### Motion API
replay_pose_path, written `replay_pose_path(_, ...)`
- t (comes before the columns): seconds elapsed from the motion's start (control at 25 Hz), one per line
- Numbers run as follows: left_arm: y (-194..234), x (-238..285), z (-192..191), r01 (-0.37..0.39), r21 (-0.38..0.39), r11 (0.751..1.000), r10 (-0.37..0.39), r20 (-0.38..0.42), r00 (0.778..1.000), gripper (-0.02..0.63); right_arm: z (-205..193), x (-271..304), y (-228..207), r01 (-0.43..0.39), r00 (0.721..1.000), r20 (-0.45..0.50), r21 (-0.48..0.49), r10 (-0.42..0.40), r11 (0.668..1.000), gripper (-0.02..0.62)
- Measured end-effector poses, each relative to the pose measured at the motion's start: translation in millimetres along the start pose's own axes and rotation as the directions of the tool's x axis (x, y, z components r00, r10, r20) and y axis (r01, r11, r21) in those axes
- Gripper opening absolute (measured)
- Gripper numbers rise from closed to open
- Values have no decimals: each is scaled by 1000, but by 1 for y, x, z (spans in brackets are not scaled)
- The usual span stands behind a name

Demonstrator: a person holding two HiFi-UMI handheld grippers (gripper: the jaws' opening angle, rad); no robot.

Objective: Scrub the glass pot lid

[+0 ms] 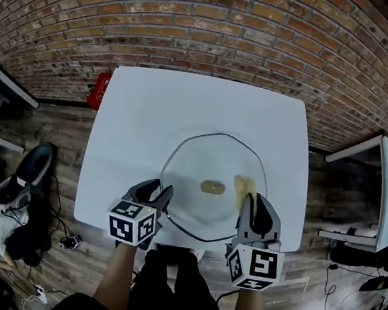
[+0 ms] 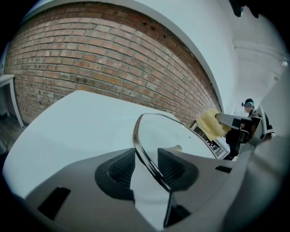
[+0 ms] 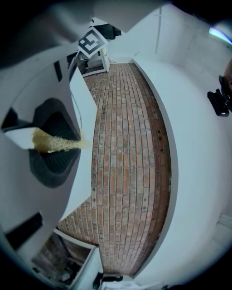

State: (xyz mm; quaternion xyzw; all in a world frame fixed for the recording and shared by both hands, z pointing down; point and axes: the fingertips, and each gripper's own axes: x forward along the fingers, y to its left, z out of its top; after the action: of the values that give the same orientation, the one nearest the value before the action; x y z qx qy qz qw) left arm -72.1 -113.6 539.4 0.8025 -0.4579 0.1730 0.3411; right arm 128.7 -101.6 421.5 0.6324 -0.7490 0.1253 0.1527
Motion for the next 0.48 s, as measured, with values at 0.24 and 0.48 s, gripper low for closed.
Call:
replay_pose_path(0.24, -1, -1, 0, 0, -2, 1000, 0, 1, 1000, 158, 3, 12, 11, -28, 1000, -7, 21, 29, 999, 55)
replay_pose_path(0.48, -3, 0, 0, -1, -9, 1000, 1, 6, 1000, 160, 11, 48, 63, -147, 989, -10, 32, 148, 989, 55)
